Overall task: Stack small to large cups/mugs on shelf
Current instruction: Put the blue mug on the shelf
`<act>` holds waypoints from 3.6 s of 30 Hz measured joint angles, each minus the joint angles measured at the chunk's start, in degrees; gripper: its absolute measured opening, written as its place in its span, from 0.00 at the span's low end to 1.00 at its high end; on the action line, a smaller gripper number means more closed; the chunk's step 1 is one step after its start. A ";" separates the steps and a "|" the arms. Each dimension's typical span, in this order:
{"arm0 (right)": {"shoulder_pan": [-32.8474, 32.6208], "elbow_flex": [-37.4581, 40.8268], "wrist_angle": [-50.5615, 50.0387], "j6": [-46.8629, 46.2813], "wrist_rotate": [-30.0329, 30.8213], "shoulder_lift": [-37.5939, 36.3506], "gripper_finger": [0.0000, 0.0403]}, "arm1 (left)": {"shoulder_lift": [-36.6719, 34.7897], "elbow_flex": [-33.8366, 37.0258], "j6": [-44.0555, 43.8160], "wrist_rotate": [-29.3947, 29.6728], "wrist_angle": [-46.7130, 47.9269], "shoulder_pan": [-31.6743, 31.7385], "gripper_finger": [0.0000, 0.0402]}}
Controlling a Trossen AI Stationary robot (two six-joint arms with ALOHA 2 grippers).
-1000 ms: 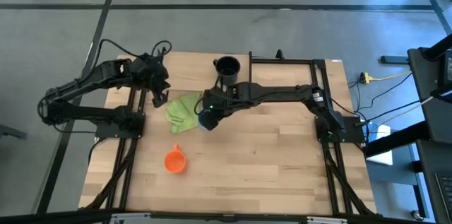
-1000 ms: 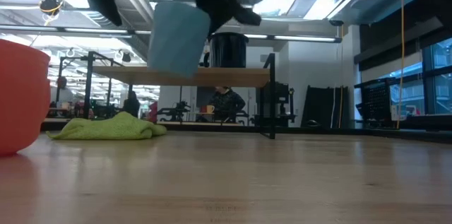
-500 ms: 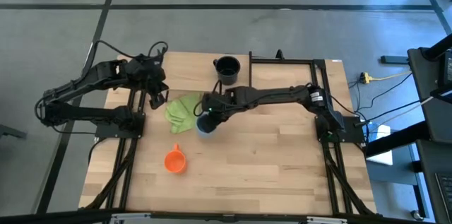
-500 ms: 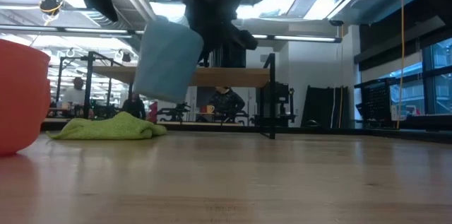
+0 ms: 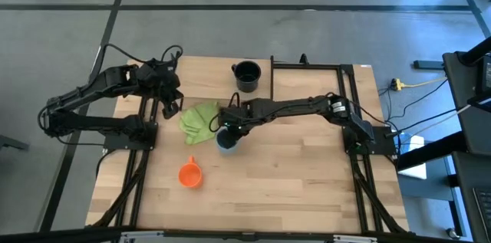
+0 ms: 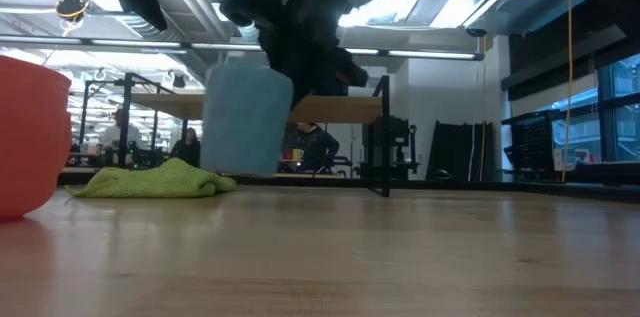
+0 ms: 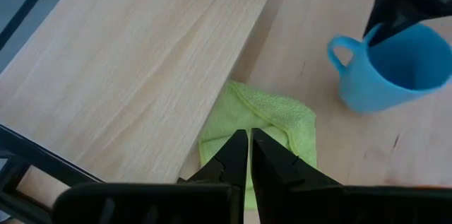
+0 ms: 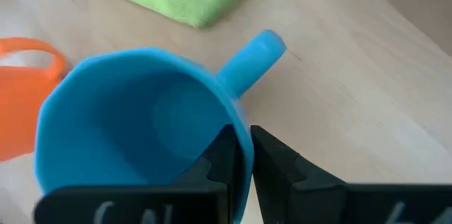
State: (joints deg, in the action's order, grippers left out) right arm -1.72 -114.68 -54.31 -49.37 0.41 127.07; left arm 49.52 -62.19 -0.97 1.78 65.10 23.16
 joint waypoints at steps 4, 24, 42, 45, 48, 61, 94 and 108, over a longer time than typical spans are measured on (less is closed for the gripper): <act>-0.06 -0.78 1.90 0.05 -0.14 0.05 0.10 | -0.07 0.00 0.00 -1.18 0.04 0.00 0.03; 0.44 -1.46 5.28 1.65 1.70 2.82 0.22 | 0.37 0.00 -0.40 -0.81 -0.44 -2.99 0.03; 0.64 -11.02 0.75 7.46 7.93 2.80 0.29 | 0.43 5.81 -7.28 -4.23 -4.05 -12.26 0.03; 1.26 -16.10 -4.68 9.11 12.91 2.80 0.29 | 0.71 6.14 -11.37 -3.06 -7.44 -15.87 0.03; 1.82 -20.36 -12.85 10.03 18.58 2.79 0.29 | 2.03 6.18 -15.61 -1.53 -8.29 -18.03 0.03; -1.21 -19.47 -31.18 -0.10 27.17 -1.40 0.29 | 9.56 6.19 -13.91 -8.68 -9.88 -23.67 0.03; -32.73 -13.69 -35.69 -59.31 35.88 -5.66 0.29 | 20.71 6.76 -24.29 1.69 -16.64 -27.41 0.03; -39.85 -2.19 -35.72 -73.05 30.34 -5.68 0.46 | 26.31 4.31 -34.28 -3.61 -19.15 -22.46 0.11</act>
State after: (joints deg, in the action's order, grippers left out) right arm -41.57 -116.87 -90.03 -122.42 30.75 121.38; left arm 75.83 -57.88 -35.26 -1.83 45.95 0.69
